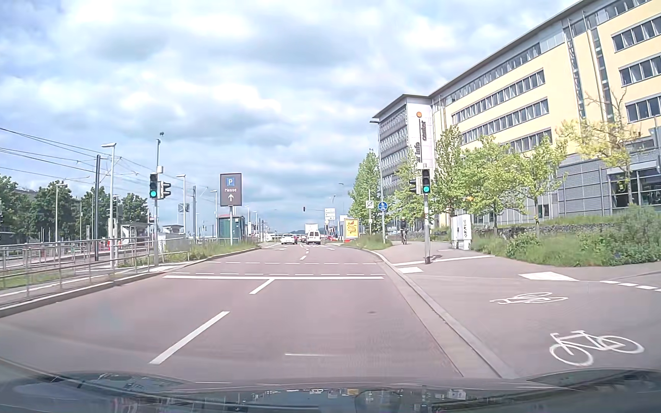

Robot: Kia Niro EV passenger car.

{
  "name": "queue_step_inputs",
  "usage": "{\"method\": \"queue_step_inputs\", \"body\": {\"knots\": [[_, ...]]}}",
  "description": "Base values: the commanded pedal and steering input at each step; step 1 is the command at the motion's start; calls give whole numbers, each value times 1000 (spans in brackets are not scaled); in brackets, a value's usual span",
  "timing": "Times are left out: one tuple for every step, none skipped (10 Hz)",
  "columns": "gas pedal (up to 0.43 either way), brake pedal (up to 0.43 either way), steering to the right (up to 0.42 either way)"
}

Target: Follow the waypoints while adhering to traffic rules and regulations

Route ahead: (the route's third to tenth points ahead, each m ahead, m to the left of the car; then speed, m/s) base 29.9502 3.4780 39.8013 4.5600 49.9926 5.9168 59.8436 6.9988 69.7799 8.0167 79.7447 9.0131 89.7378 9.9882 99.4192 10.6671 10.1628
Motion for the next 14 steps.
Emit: {"method": "queue_step_inputs", "body": {"knots": [[0, 0, 6], [0, 0, 5], [0, 0, 5], [0, 0, 0], [0, 0, -6], [0, 0, -8], [0, 0, -9], [0, 0, -11], [0, 0, -12], [0, 0, -14], [0, 0, -16], [0, 0, -17], [0, 0, -19], [0, 0, -19]]}}
